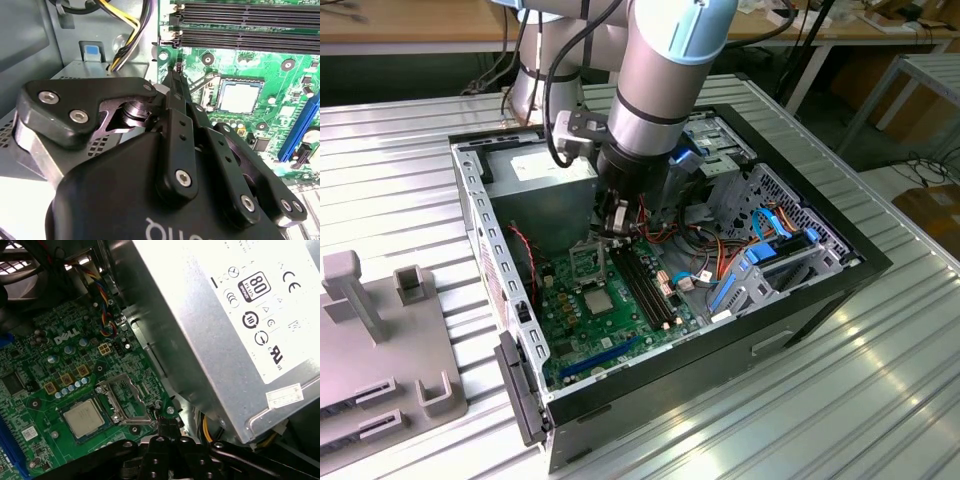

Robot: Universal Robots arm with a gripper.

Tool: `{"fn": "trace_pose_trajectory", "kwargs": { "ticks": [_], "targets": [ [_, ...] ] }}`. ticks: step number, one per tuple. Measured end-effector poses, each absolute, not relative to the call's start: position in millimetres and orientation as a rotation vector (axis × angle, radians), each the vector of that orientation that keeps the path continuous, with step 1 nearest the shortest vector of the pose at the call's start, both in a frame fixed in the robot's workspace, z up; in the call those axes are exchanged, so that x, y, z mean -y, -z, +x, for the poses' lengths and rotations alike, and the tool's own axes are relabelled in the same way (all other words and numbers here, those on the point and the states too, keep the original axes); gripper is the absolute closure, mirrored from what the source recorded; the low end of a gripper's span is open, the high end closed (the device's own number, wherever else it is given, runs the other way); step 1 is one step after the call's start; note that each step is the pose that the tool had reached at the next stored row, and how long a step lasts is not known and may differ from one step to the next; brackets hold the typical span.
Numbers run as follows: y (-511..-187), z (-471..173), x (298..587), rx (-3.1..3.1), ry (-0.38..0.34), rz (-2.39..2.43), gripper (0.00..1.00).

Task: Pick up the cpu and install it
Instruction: 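Close the cpu cover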

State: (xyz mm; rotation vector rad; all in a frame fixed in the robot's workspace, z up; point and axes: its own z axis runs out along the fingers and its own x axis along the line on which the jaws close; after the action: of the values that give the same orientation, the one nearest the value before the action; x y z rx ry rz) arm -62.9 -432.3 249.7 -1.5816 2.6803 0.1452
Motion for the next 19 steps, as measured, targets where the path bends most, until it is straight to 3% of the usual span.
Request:
{"fn": "trace_pose_trajectory", "kwargs": {
  "ticks": [19],
  "targets": [
    [-250.4,-63.9,440.3,-2.653,-0.154,-1.624,0.89]
  ]
}}
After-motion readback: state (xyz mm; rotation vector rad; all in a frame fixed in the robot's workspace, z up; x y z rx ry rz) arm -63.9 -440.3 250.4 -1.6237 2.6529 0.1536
